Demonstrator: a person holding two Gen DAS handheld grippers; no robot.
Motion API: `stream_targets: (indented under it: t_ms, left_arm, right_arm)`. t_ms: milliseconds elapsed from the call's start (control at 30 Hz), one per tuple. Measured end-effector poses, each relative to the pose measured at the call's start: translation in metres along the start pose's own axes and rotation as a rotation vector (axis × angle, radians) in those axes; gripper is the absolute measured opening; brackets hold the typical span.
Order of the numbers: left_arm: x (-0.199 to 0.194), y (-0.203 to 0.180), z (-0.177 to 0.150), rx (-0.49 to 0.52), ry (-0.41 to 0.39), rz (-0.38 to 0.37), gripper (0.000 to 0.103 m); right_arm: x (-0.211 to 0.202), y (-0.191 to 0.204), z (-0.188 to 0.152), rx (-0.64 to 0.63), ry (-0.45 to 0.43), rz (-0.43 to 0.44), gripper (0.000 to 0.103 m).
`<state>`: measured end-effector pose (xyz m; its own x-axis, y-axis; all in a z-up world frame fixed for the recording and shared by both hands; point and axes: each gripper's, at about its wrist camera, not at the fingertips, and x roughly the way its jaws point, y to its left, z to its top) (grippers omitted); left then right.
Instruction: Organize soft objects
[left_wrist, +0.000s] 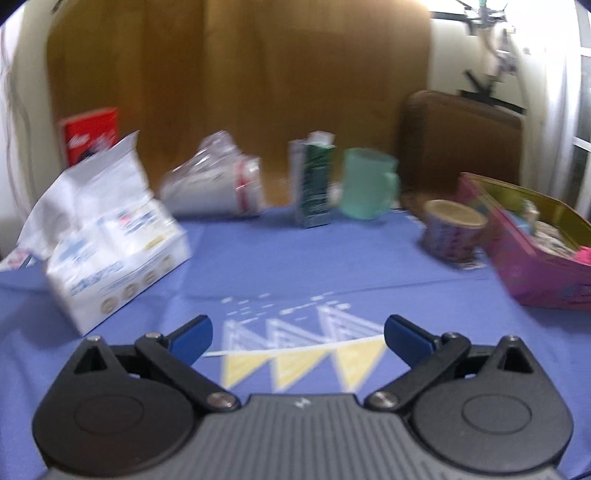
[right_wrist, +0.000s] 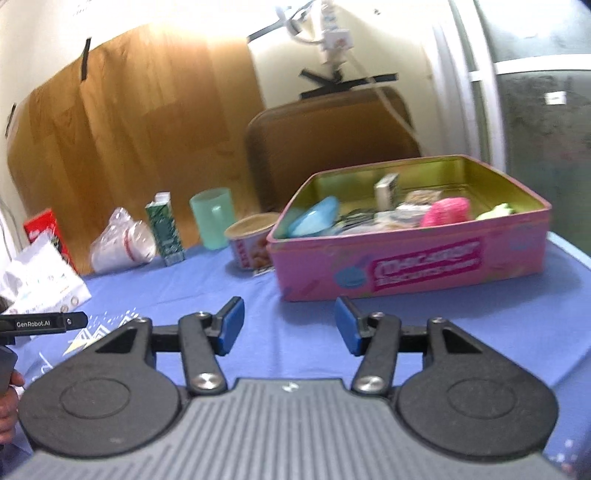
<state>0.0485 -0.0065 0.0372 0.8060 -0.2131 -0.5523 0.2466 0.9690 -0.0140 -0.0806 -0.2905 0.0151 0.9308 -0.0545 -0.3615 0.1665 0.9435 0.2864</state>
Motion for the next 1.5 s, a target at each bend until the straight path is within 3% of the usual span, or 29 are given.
stream_targets:
  t_ms: [233, 433, 767, 1133, 1500]
  left_arm:
    - [-0.019, -0.058, 0.008, 0.078, -0.013, -0.048, 0.103]
    - [-0.024, -0.098, 0.009, 0.137, 0.009, -0.062, 0.103]
    - [-0.032, -0.146, 0.006, 0.245, -0.036, -0.024, 0.103]
    - [-0.031, -0.171, 0.0, 0.305, -0.018, -0.022, 0.103]
    - [-0.029, -0.168, -0.004, 0.298, 0.002, -0.026, 0.103]
  right_arm:
    - [-0.023, -0.018, 0.001, 0.03, -0.058, -0.005, 0.064]
    - [-0.024, -0.031, -0.005, 0.077, -0.053, 0.014, 0.064]
    - [-0.022, -0.045, -0.012, 0.129, -0.032, 0.055, 0.065]
    - [-0.027, -0.058, -0.013, 0.168, -0.049, 0.058, 0.067]
    - [-0.025, -0.059, -0.016, 0.185, -0.037, 0.058, 0.067]
